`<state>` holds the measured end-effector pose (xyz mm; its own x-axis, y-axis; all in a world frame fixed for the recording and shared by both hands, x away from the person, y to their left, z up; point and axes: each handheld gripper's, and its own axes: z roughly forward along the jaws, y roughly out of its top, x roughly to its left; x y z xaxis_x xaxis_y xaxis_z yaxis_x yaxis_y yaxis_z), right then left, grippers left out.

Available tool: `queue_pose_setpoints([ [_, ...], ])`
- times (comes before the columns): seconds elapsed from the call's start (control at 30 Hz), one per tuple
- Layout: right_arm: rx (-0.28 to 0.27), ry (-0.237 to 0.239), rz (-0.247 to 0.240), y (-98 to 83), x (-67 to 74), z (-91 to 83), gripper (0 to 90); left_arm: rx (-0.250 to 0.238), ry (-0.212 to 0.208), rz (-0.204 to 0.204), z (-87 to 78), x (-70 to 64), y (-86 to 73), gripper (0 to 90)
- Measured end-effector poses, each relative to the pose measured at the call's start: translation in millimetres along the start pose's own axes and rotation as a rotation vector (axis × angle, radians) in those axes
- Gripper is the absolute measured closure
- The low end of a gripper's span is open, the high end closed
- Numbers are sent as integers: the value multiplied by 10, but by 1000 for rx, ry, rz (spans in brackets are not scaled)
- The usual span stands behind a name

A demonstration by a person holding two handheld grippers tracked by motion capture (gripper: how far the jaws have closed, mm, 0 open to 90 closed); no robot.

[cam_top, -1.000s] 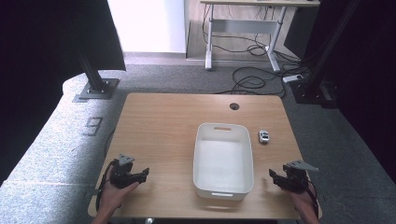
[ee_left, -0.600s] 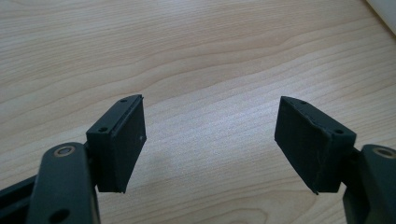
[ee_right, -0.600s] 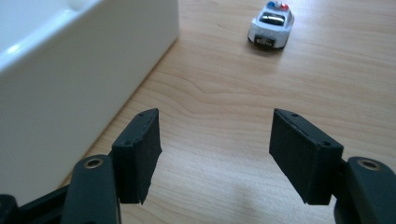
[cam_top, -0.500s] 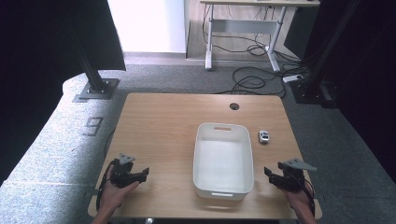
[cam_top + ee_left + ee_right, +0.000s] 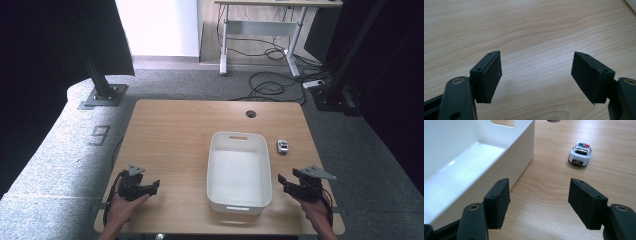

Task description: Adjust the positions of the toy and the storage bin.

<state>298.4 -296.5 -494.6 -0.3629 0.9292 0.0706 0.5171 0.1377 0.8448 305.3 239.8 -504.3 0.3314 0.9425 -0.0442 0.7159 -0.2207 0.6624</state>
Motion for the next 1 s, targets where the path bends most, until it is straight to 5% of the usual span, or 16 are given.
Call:
queue_pose_setpoints([
  [0.77, -29, 37, 3, 264, 231, 94, 335, 13, 2, 12, 12, -17, -1, 250],
  [1.0, 12, 27, -10, 333, 308, 249, 337, 15, 10, 24, 14, -42, -3, 249],
])
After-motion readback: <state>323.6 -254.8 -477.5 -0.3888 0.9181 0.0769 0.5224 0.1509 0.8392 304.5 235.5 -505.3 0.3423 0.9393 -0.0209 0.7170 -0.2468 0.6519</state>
